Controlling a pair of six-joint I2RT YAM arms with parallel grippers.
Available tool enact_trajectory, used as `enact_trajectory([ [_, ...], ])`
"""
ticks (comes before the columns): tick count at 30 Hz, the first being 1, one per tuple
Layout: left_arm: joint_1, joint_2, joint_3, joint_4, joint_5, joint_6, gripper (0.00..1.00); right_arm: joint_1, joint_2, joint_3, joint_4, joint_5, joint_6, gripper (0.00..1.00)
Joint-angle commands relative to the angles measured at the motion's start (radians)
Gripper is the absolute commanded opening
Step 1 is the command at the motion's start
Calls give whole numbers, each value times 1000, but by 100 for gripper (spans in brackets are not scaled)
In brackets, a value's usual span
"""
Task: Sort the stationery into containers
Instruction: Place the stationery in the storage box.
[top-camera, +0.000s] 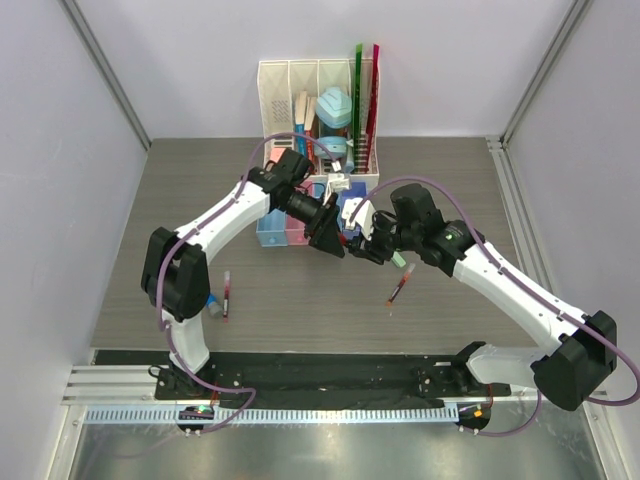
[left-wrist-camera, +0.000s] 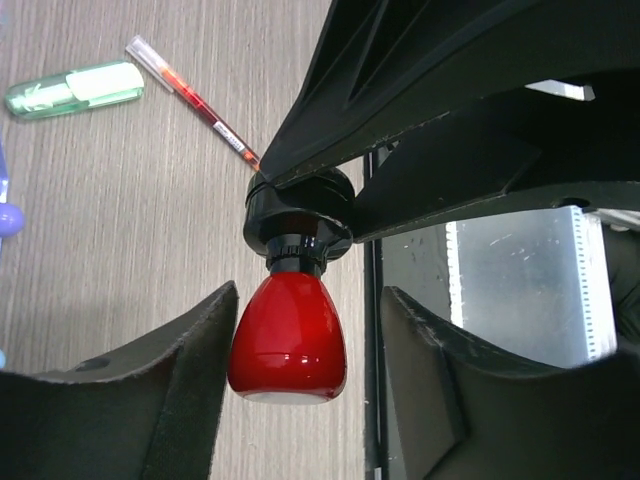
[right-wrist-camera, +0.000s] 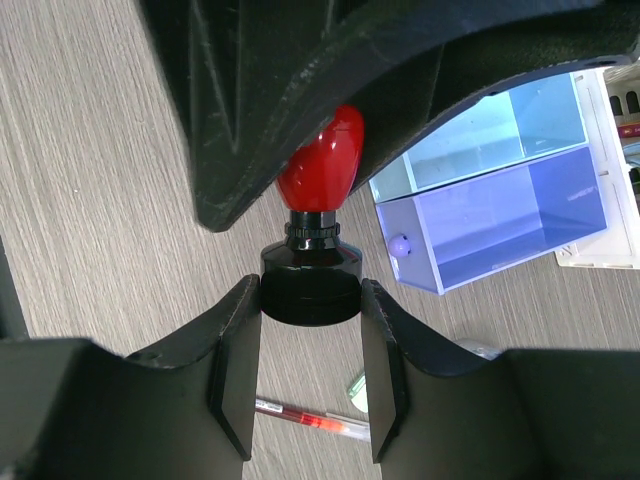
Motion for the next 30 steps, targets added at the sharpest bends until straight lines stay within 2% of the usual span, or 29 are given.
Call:
enact_trajectory([
  [1, -3, -8, 29, -1, 12, 9, 44, 5, -7, 16, 50, 1, 10, 7],
  [3, -5, -6, 35, -6, 9, 8, 29, 5, -7, 13, 53, 2, 9, 7],
  [4, -3, -5, 39, -8, 7, 8, 18, 5, -10, 13, 53, 4, 9, 7],
  [7, -5, -6, 40, -12, -4, 6, 0, 5, -11, 1, 57, 9, 7, 7],
  [9, -5, -8, 46, -18, -22, 14, 0, 5, -13, -6, 58, 10, 3, 14],
  [10, -5, -6, 52, -38, -31, 23, 0, 5, -13, -9, 58, 10, 1, 21],
  [11, -5, -5, 68, -52, -42, 31, 0, 5, -16, -16, 54, 9, 0, 44],
  [14, 0, 9, 115, -122, -97, 83, 0, 5, -30, -24, 47, 19, -3, 77],
  [15, 9, 15, 124, -135, -126, 92, 0, 5, -37, -26, 47, 27, -3, 82],
  [20, 78, 23, 180, -170, -195, 89, 0, 1, -90, -49, 49, 67, -10, 94],
  [26, 172, 44, 218, -185, -456, 109, 0, -11, -149, -96, 53, 119, -31, 98],
  [30, 247, 113, 293, -225, -517, 126, 0, -27, -182, -124, 66, 122, -31, 98],
])
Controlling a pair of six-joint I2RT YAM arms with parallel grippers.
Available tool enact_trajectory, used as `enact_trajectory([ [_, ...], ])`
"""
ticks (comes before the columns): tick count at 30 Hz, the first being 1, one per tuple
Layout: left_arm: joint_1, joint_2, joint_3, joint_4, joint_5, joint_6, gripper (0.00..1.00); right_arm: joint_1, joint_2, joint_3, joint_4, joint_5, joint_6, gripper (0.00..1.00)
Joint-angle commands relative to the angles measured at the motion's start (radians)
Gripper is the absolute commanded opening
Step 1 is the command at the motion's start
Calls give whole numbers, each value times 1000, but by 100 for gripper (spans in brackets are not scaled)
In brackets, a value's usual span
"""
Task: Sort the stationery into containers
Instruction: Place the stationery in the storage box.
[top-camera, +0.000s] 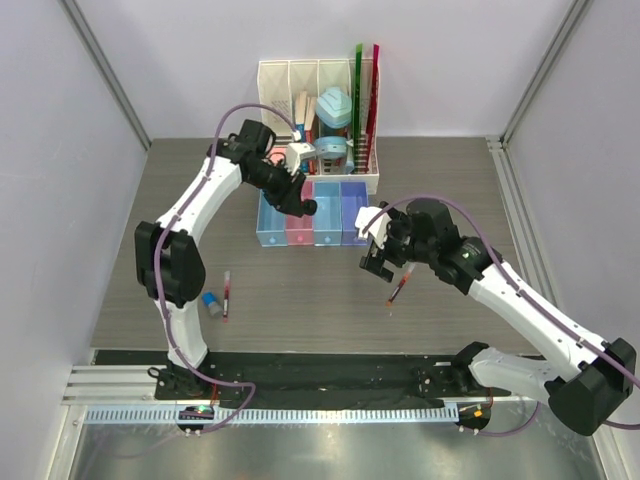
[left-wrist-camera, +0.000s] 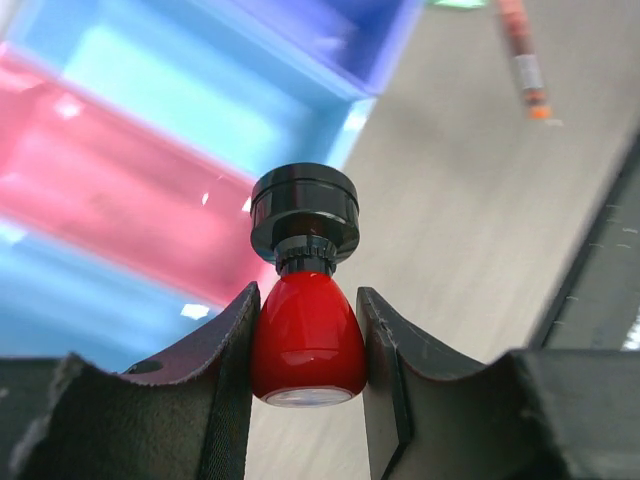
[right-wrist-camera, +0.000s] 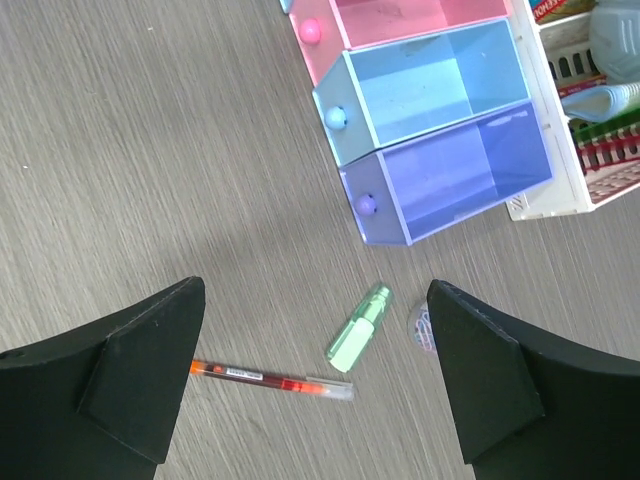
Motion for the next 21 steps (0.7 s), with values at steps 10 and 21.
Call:
enact_trajectory([
  [10, 56, 205, 255, -73, -377, 55, 0, -48, -86, -45, 51, 16, -7, 99],
  [21, 64, 194, 249, -47, -477, 79, 0, -54, -100, -73, 63, 25, -10, 99],
])
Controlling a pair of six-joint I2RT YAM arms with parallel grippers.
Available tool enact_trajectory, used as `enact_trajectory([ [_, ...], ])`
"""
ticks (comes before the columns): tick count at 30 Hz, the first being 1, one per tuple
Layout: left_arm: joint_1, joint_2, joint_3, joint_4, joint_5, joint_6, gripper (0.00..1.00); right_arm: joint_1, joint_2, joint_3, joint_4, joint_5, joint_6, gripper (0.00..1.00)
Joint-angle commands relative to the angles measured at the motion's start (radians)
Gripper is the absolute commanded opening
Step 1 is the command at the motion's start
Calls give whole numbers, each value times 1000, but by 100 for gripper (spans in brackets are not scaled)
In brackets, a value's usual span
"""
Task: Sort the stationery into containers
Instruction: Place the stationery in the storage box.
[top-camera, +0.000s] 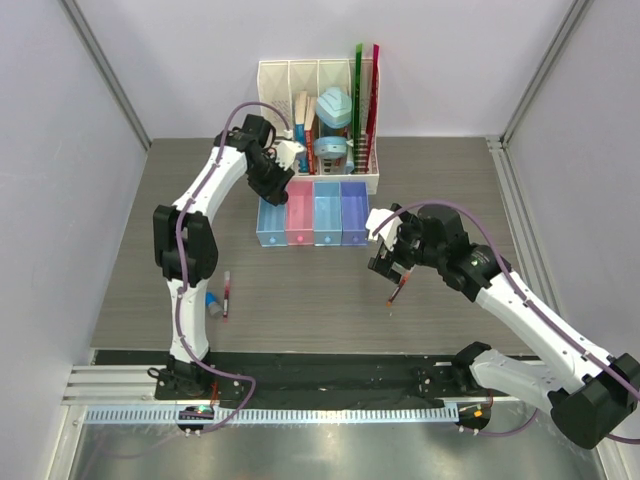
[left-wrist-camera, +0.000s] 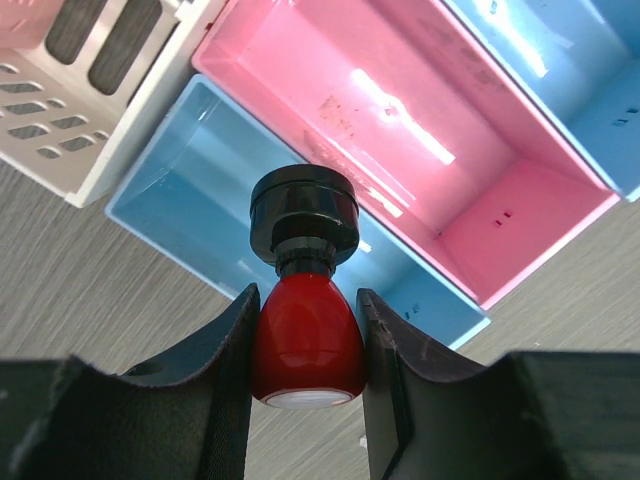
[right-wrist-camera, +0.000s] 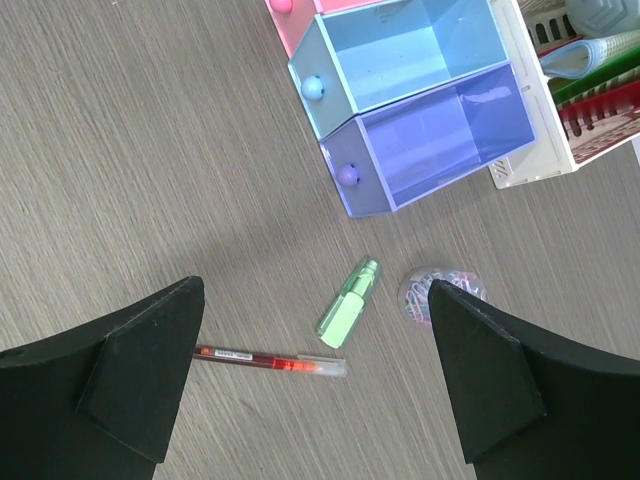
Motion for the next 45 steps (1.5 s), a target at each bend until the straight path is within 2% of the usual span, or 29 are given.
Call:
enact_trajectory([
  [1, 6, -37, 20, 20, -60, 26, 0, -4, -23, 3, 45, 7, -2, 99],
  [11, 6, 7, -10, 57, -162, 45, 0, -13, -32, -11, 45, 3, 4, 99],
  [22, -2, 72, -14, 95, -169, 28, 1, -23, -39, -17, 51, -7, 7, 99],
  [27, -16, 98, -12, 99, -175, 29, 9, -24, -39, -23, 54, -8, 7, 99],
  [35, -39, 110, 26, 105, -164, 6, 43, -27, -40, -25, 57, -8, 5, 99],
  [45, -68, 81, 49, 112, -166, -3, 47, -27, -43, -25, 57, -10, 8, 99],
])
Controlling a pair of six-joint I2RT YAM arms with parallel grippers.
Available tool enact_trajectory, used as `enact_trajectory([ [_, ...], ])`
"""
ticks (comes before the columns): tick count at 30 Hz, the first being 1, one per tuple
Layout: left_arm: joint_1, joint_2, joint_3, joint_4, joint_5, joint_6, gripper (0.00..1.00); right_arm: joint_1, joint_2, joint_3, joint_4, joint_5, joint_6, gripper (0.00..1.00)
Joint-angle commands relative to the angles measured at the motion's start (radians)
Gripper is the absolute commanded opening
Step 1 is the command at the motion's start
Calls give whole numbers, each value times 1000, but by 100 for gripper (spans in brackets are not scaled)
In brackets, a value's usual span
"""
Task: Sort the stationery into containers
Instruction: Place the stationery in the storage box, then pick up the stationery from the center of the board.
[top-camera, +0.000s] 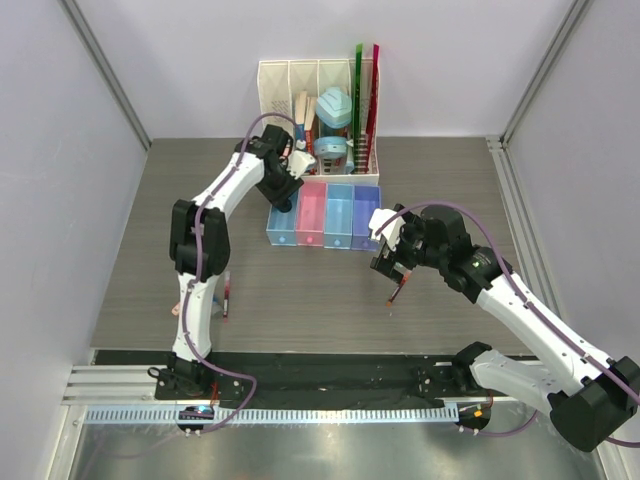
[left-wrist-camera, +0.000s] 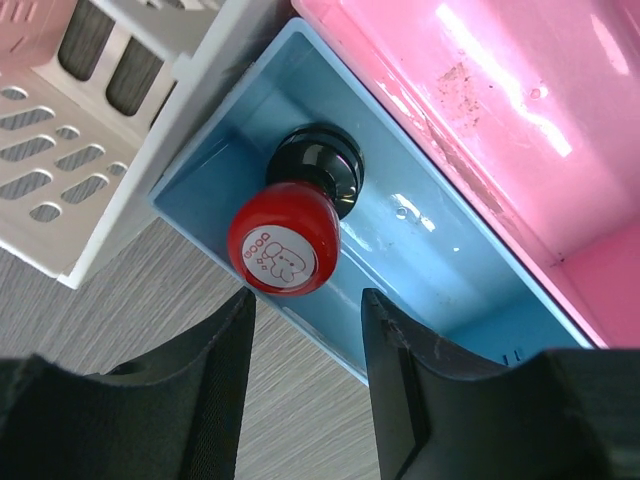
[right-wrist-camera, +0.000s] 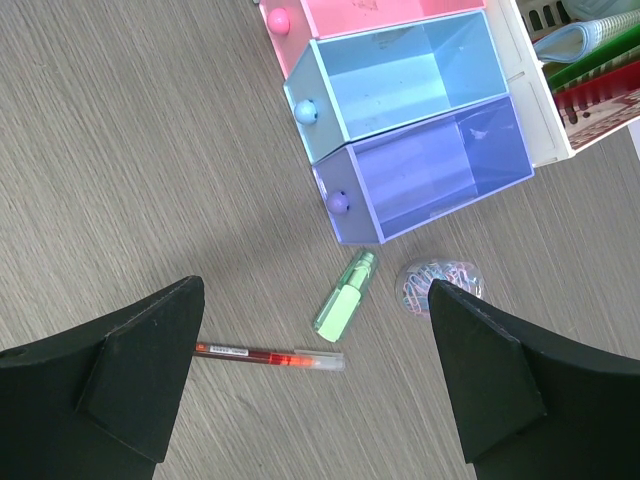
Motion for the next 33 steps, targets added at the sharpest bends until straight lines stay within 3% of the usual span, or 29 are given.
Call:
enact_trajectory([
  [1, -10, -22, 53, 17, 24, -16, 48, -5, -32, 1, 43, -8, 9, 100],
  [12, 6, -112, 32, 54, -7, -63, 57, -6, -38, 3, 39, -4, 4, 100],
  [17, 49, -276, -44, 29, 53, -42, 77, -8, -42, -5, 30, 0, 1, 100],
  [22, 130, -457, -328, 12, 80, -63, 91, -6, -59, -14, 20, 4, -12, 100],
  [27, 259, -594, -637, -21, 117, -97, 91, -6, -78, -19, 11, 7, -16, 100],
  [33, 377, -614, -856, -26, 152, -74, 90, -6, -96, -20, 8, -4, -6, 100],
])
